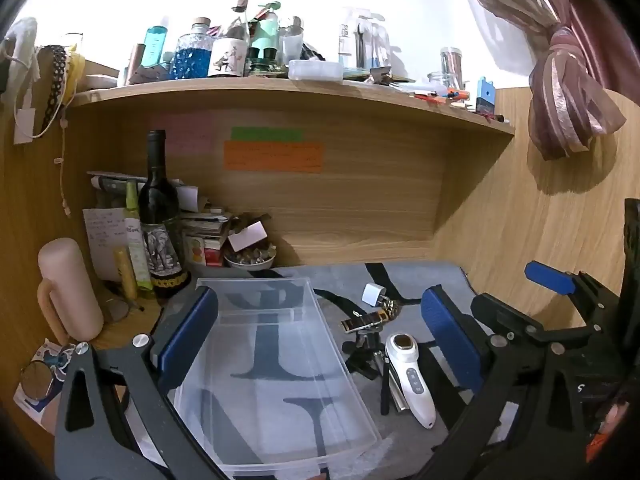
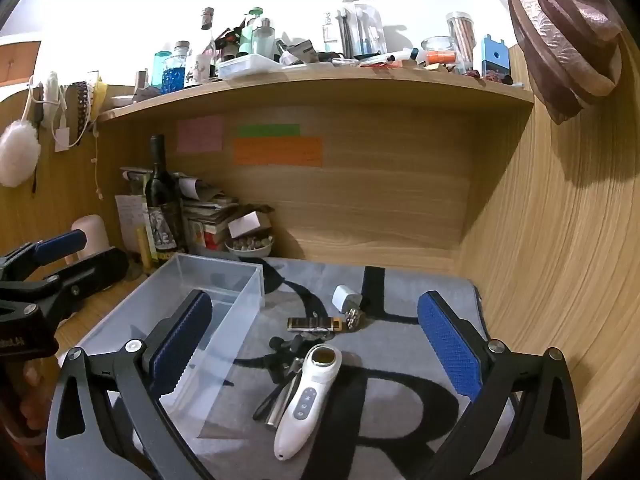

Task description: Organize rigid objects

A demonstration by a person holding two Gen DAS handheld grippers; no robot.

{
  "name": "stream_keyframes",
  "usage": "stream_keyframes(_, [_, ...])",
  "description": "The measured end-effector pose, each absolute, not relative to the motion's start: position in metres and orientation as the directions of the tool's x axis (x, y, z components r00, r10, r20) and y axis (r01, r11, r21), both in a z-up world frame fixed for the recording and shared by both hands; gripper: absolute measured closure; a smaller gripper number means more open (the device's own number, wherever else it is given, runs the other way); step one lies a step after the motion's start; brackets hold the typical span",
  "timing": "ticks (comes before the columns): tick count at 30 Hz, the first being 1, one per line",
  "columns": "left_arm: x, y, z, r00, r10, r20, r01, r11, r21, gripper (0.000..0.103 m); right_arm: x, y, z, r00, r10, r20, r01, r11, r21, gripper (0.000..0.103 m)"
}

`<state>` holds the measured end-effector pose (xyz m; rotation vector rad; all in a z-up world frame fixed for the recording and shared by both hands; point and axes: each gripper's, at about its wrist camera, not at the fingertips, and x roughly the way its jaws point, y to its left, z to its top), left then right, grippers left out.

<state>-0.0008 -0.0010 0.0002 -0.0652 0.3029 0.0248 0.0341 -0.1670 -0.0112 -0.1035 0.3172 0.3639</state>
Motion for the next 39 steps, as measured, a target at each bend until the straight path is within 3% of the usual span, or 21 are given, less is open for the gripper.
stream_keyframes(39, [0.0, -0.002, -0.001, 0.951, 0.008, -0.308, -0.033, 0.996, -0.078, 0.0, 0.034, -0.17, -0.012, 0.885, 0.333, -0.326, -0.359, 0.933, -0.022, 0.0])
